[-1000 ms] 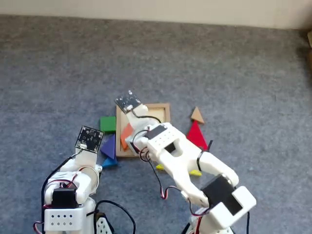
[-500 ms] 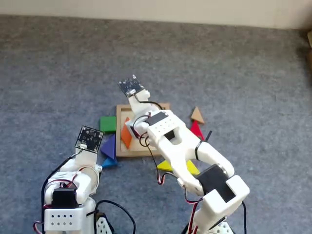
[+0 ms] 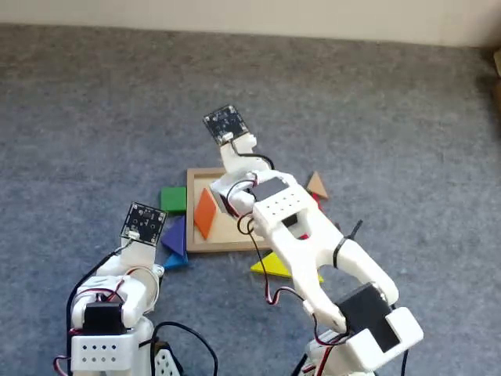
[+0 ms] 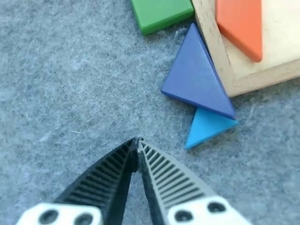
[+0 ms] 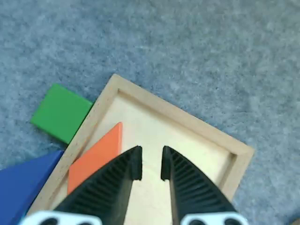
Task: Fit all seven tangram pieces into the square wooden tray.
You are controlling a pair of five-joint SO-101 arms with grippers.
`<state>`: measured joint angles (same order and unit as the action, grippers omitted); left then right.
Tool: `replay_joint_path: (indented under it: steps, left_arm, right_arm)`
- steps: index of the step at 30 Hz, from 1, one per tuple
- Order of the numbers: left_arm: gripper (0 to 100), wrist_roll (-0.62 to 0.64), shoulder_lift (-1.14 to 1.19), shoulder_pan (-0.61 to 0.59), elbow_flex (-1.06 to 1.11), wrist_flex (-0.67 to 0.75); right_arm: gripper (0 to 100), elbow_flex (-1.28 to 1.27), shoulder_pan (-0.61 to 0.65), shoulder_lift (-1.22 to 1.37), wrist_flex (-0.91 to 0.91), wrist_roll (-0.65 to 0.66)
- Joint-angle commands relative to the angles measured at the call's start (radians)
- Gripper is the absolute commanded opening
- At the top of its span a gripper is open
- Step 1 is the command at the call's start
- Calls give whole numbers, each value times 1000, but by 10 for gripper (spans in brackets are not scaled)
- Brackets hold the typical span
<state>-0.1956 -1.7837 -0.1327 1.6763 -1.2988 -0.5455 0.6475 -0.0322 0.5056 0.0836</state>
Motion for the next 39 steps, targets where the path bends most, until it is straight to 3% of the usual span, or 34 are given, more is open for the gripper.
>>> replay_joint_path:
  steps: [1,4,10,18,22,25,39]
  left_arm:
    - [7,-6,-27,19,19,-8]
    - [7,-6,-27,19,19,-8]
    - [7,-6,-27,19,19,-8]
    - [7,-6,-27,19,19,-8]
    - [7,-6,-27,19,19,-8]
    - [7,-6,-27,19,19,-8]
    - [7,-6,-27,19,19,-8]
  right_arm:
    - [80,-15,-2,-2,-148,2]
    - [80,-15,4,99,-245,2]
    - [80,38,25,245,-259,2]
    - [80,65,97,257,-254,8]
    - [80,65,105,257,-254,109]
    - [80,67,102,255,-254,110]
    - [80,-156,-7,-196,-248,107]
